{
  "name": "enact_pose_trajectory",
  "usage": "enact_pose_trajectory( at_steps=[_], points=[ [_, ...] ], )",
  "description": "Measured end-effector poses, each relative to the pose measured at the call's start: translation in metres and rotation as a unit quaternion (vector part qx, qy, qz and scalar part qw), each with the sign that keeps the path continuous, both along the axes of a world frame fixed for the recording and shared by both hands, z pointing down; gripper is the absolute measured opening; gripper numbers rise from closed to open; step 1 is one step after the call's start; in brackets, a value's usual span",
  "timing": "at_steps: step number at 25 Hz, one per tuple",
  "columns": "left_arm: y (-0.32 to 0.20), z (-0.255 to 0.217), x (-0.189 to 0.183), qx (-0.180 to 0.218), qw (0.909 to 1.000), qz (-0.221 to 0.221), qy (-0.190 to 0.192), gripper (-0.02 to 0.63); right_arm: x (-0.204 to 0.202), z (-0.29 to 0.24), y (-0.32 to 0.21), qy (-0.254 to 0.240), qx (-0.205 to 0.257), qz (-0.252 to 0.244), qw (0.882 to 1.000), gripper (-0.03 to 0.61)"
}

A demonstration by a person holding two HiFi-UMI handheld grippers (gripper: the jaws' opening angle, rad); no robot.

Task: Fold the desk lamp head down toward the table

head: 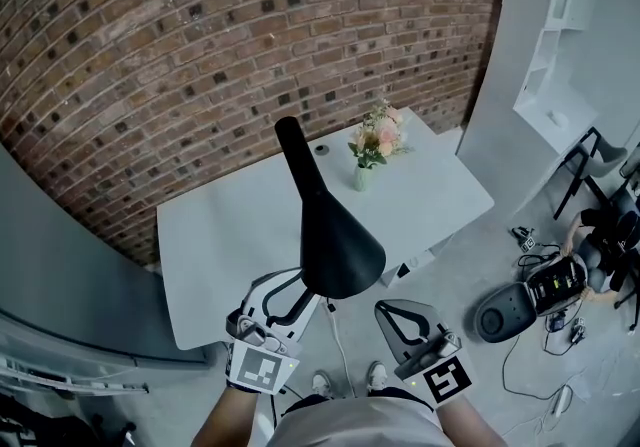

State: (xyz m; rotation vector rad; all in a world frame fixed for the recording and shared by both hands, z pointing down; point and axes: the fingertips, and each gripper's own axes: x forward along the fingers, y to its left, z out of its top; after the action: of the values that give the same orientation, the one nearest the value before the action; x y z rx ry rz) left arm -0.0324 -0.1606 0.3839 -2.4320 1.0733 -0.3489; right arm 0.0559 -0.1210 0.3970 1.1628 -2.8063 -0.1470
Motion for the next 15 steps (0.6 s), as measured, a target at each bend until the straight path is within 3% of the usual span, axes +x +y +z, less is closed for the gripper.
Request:
enact_pose_trajectory(
  at_steps=[10,15],
  points=[
    [-0.008,0.025,-0.002,-0.023,0.9988,0.003,-0.043,0.135,0.001,0.0,0.002,0.005,-0.001,0.012,1.0,0.018],
    [-0.012,0.038,-0.005,-0.039,0.9986,0.004,-0.035,0.147,0.001,0.001,0.003,0.007,0.003,0.016,1.0,0.018]
  ],
)
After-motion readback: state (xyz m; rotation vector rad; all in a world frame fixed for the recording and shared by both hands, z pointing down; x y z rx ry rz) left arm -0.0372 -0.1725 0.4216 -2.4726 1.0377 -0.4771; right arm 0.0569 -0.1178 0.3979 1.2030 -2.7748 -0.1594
